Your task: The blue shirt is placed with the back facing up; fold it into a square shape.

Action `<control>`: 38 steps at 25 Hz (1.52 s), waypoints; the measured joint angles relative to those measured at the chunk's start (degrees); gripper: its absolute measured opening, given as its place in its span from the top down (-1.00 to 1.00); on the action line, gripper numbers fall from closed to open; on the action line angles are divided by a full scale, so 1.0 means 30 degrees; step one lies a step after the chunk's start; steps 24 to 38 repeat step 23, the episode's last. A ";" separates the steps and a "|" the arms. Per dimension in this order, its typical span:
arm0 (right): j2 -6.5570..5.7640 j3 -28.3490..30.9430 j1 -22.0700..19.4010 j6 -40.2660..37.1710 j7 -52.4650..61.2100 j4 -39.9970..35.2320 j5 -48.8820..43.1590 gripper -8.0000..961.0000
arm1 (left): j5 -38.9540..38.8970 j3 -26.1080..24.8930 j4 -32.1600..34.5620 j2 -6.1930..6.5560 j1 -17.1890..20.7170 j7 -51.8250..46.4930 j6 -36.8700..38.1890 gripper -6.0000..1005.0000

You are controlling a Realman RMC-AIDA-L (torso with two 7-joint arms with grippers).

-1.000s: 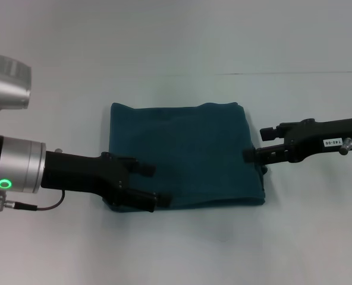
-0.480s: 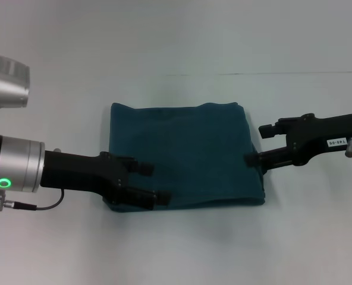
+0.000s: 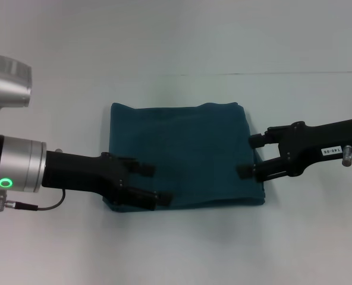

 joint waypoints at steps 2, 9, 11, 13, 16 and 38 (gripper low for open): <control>0.0026 0.0029 0.0003 -0.0116 -0.0004 0.0001 0.0006 -0.93 | 0.0003 0.0046 -0.0008 -0.0026 0.0001 -0.0004 -0.0001 -0.89; 0.0066 -0.0036 0.0025 -0.0243 0.0025 0.0001 0.0075 -0.92 | 0.0005 -0.0042 -0.0029 -0.0049 0.0004 -0.0020 0.0054 -0.89; 0.0072 -0.0001 0.0024 -0.0243 0.0042 0.0001 0.0092 -0.92 | 0.0005 -0.0039 -0.0030 -0.0050 0.0003 -0.0030 0.0085 -0.89; 0.0074 -0.0019 0.0018 -0.0253 0.0057 0.0014 0.0197 -0.92 | 0.0004 0.0017 -0.0029 -0.0051 0.0003 -0.0040 0.0111 -0.89; 0.0075 -0.0055 -0.0006 -0.0262 0.0065 0.0035 0.0348 -0.92 | 0.0002 0.0059 -0.0029 -0.0051 0.0003 -0.0065 0.0106 -0.89; 0.0074 0.0019 -0.0049 -0.0264 0.0085 0.0154 0.0384 -0.92 | -0.0012 0.0027 -0.0028 -0.0051 0.0003 -0.0097 0.0093 -0.89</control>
